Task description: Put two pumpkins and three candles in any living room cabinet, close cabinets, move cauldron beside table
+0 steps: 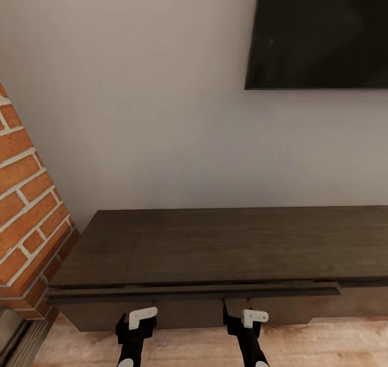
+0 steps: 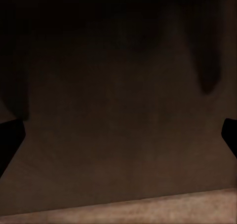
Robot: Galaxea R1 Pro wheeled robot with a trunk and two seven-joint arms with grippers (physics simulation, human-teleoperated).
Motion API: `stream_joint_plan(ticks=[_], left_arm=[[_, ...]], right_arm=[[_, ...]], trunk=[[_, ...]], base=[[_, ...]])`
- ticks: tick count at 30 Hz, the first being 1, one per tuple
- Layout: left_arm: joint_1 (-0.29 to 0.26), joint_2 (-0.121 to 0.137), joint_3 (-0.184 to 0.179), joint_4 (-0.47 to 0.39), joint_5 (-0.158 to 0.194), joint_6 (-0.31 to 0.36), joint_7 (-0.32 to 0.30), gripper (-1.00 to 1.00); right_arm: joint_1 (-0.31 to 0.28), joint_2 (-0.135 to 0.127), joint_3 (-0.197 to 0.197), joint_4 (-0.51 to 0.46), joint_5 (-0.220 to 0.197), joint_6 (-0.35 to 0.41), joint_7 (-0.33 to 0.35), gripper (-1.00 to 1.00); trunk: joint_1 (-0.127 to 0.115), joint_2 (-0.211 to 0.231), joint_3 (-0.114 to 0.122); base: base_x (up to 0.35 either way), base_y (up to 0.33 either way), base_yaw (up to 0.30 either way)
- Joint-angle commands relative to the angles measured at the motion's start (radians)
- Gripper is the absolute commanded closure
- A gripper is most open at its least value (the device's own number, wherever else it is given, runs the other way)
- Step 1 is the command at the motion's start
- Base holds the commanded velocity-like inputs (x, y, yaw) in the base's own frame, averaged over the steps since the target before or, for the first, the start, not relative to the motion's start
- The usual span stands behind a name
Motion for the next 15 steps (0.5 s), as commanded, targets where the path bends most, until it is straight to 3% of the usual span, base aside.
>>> stream_joint_plan(ticks=[1, 15], left_arm=[[-0.001, 0.001, -0.008, -0.001, 0.01, -0.006, 0.006, -1.0], [-0.001, 0.001, -0.008, -0.003, 0.01, -0.006, 0.006, -1.0]], right_arm=[[-0.001, 0.0, 0.006, 0.0, -0.001, -0.002, -0.009, -1.0], [-0.001, 0.0, 0.006, 0.0, -0.001, -0.002, -0.009, -1.0]], trunk=[[0.0, 0.0, -0.001], [0.0, 0.0, -0.001]], base=[[0.0, 0.0, 0.0], [0.026, 0.0, 0.0]])
